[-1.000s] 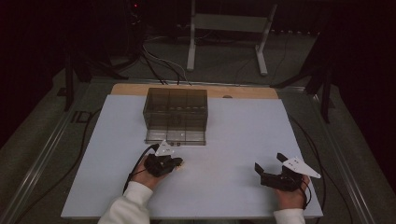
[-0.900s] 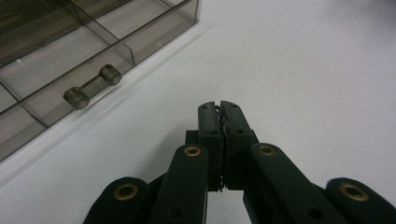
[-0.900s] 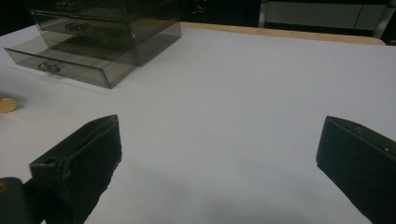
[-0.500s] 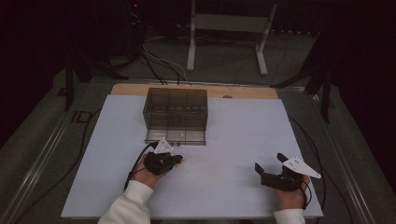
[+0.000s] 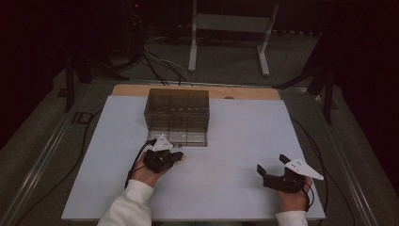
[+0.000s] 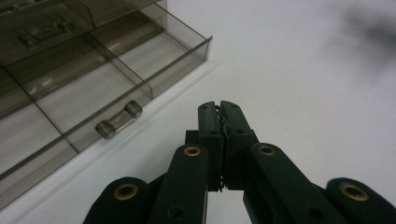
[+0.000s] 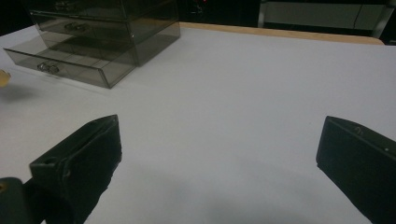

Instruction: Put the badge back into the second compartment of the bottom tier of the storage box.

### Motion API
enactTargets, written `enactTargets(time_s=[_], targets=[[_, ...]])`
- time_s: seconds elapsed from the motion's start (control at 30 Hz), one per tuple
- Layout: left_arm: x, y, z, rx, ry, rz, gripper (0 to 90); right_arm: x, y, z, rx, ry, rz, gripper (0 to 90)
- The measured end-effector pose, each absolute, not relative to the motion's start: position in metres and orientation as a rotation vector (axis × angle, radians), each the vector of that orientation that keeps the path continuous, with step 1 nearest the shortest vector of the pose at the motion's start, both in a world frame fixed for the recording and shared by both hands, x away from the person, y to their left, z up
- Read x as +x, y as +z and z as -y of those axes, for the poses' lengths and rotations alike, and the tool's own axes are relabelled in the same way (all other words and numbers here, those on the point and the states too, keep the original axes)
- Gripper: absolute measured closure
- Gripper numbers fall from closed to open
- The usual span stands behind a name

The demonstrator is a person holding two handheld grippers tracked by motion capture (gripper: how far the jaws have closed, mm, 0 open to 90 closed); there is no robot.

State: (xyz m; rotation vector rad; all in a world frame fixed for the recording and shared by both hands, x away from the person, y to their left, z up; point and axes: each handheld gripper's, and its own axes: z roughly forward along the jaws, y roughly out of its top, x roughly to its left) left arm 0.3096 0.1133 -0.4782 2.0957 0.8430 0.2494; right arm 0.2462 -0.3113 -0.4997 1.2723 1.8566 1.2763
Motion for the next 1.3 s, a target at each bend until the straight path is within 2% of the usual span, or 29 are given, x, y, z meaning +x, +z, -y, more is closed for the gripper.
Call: enactTargets(time_s=[1.3], targets=[[0.333, -0.453, -0.115, 2.033, 0.282, -0.878, 89.7, 0.247, -0.5, 0.312, 1.271, 1.276, -1.86, 0.4]])
